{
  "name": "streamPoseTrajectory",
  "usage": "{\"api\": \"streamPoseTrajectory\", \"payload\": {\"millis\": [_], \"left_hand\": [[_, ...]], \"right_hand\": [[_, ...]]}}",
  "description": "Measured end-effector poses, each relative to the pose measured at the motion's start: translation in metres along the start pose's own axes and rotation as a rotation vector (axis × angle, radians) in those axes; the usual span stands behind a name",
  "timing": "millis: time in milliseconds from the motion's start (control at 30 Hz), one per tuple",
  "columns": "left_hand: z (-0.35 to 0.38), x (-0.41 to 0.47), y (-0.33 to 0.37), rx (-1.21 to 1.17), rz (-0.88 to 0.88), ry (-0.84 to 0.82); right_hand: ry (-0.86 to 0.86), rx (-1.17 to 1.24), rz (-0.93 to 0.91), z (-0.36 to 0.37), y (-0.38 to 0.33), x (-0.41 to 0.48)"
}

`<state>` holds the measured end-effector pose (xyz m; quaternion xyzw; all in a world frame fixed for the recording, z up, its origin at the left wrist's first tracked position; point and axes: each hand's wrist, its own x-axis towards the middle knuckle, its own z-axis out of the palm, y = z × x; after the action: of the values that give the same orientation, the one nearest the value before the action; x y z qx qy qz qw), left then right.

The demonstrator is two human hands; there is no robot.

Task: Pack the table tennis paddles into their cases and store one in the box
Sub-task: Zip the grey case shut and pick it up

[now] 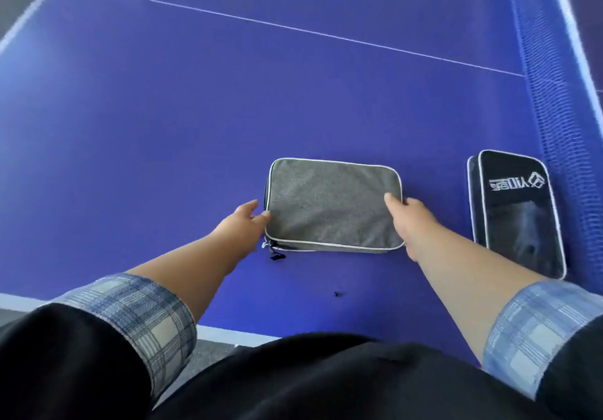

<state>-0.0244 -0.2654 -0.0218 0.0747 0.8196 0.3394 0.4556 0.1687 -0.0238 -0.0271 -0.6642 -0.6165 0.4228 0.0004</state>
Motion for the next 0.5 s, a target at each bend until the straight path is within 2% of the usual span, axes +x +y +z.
{"api": "streamPoseTrajectory", "payload": {"millis": [100, 233, 333, 500], "left_hand": [[0.014, -0.004, 0.015, -0.011, -0.015, -0.087], [0.007, -0.012, 0.024, -0.216, -0.140, -0.160], [0.002, -0.021, 0.039, -0.209, -0.132, -0.270], [0.025, -0.027, 0.096, 0.005, 0.056, -0.318]], "right_hand": [[-0.183, 0.282, 0.098, 0.004, 0.027, -0.026], [-0.334, 0.730, 0.194, -0.023, 0.044, -0.065], [-0.304, 0.836, 0.170, -0.042, 0.062, -0.097], [-0.219, 1.231, 0.217, -0.073, 0.091, -0.130]]}}
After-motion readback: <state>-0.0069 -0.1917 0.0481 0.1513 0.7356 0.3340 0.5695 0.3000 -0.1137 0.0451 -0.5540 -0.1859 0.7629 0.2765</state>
